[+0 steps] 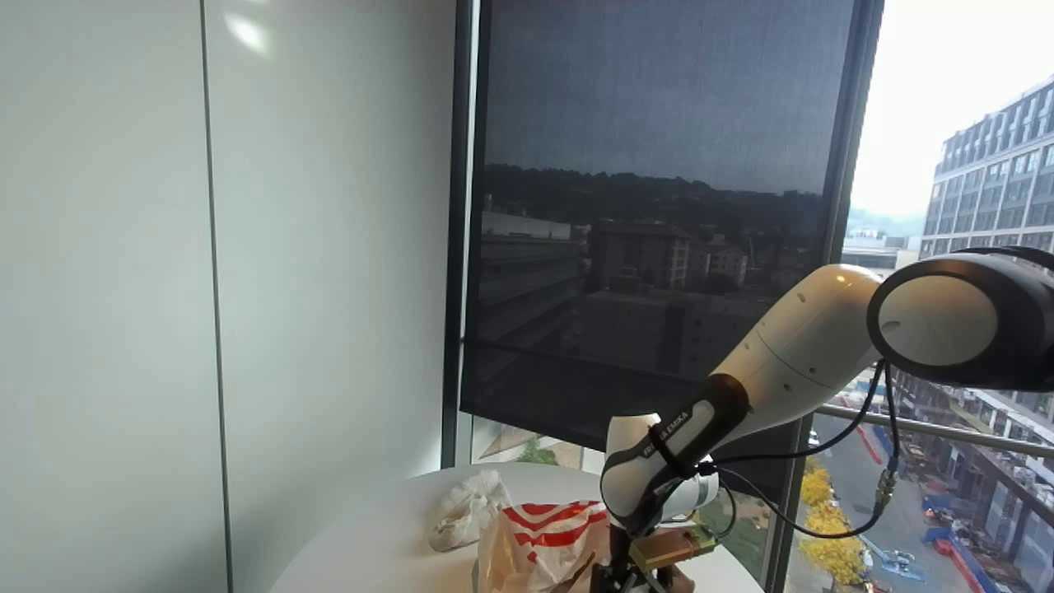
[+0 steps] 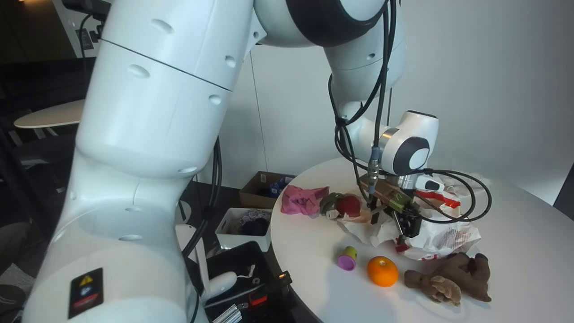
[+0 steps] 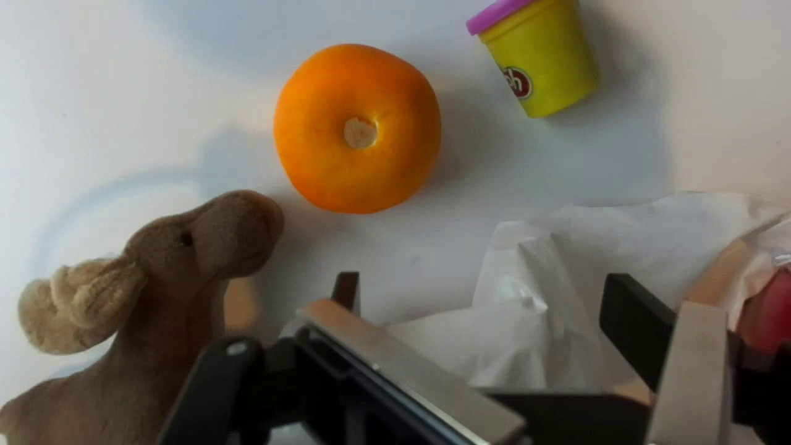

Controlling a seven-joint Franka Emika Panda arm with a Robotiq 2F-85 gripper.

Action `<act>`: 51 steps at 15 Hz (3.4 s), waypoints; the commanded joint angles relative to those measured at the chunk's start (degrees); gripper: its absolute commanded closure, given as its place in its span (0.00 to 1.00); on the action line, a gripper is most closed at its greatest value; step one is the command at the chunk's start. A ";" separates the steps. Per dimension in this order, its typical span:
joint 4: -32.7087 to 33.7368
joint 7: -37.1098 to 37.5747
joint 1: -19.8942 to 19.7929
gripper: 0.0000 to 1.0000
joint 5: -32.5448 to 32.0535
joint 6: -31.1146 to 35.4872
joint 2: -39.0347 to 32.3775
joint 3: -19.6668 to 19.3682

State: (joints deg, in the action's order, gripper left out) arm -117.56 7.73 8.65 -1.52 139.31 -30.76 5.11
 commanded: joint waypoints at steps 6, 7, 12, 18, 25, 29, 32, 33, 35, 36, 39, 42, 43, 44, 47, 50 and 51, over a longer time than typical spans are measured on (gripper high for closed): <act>0.63 -10.68 1.27 0.00 1.46 5.17 3.80 6.65; 0.88 -11.89 1.22 0.00 1.54 7.66 2.92 6.99; 3.49 -12.69 3.03 0.00 -2.29 16.25 -3.41 4.89; 8.08 -8.34 9.14 0.00 -11.75 20.41 -10.14 -4.77; 16.68 2.52 18.59 0.00 -19.10 25.23 -15.01 -16.66; 21.27 5.24 19.89 0.00 -18.88 24.97 -19.12 -19.58; 24.50 7.61 19.72 0.00 -17.60 25.96 -22.30 -20.35; 25.72 8.86 19.65 0.00 -16.91 26.66 -23.38 -20.53; 27.69 11.63 20.55 0.00 -16.28 28.35 -25.34 -22.12; 28.49 13.14 20.91 0.00 -15.75 29.34 -26.20 -22.91; 29.69 16.90 21.18 0.00 -12.66 32.67 -28.37 -24.46; 30.19 18.55 21.12 0.00 -7.73 35.91 -30.32 -25.21; 30.33 18.57 21.03 0.00 -5.98 36.91 -30.66 -25.22; 30.41 18.84 21.04 0.00 -4.11 38.07 -30.94 -25.17; 30.56 18.54 21.71 0.00 0.74 41.03 -31.67 -25.61; 30.80 17.39 21.98 0.00 4.11 42.63 -32.12 -25.63; 30.90 17.15 21.97 0.03 4.94 42.94 -32.33 -25.53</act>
State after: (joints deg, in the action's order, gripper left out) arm -88.64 24.99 29.51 0.09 179.68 -61.27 -19.00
